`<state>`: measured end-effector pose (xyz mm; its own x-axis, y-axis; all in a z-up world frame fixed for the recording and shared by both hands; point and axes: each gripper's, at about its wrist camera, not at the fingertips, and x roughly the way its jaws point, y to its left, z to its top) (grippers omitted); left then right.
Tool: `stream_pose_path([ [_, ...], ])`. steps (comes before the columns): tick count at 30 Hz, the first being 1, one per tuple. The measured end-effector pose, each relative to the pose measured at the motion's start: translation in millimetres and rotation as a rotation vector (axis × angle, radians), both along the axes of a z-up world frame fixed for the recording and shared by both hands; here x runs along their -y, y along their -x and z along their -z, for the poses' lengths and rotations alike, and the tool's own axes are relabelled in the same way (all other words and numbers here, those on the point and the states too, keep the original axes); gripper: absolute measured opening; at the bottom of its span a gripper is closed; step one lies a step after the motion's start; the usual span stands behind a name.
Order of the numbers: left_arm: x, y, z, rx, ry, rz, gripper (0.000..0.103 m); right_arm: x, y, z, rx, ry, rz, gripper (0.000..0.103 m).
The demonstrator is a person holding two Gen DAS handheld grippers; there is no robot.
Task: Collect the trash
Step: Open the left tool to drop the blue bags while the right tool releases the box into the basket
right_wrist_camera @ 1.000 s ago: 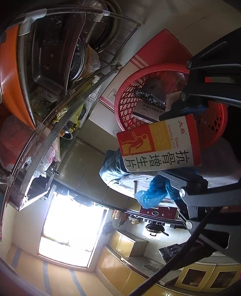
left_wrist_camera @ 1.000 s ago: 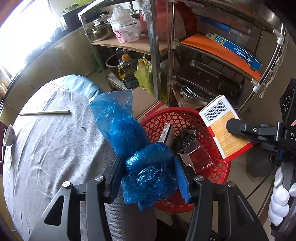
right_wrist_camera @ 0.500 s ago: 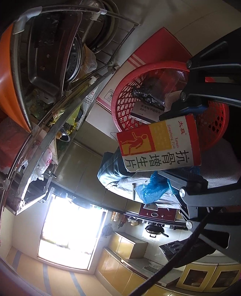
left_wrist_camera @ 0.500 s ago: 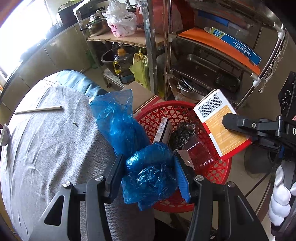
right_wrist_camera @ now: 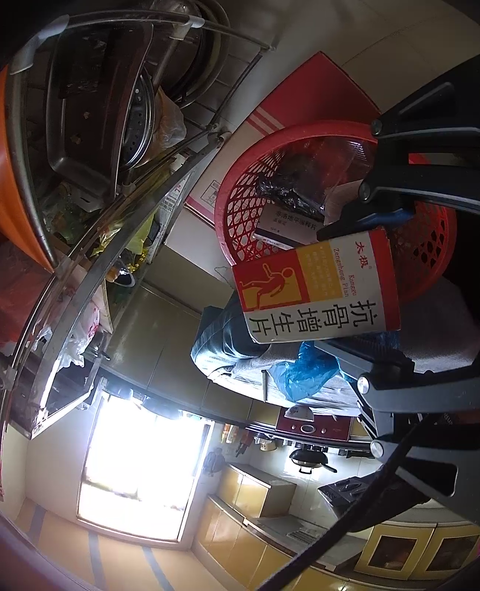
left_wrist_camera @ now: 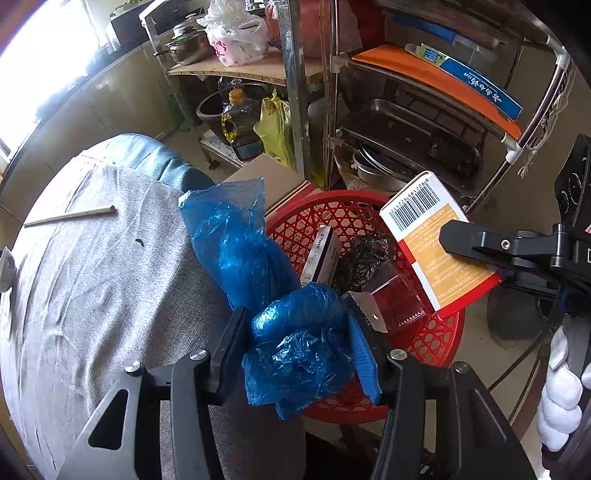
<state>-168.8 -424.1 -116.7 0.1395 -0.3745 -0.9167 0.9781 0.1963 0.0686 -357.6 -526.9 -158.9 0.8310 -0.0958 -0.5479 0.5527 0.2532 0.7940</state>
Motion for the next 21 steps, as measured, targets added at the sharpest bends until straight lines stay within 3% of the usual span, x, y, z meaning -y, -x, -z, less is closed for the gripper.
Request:
stream_pose_path([
  [21,4,-1,9,-0.030,-0.022,0.026,0.055,5,0,12,-0.015,-0.045,0.010,0.054],
])
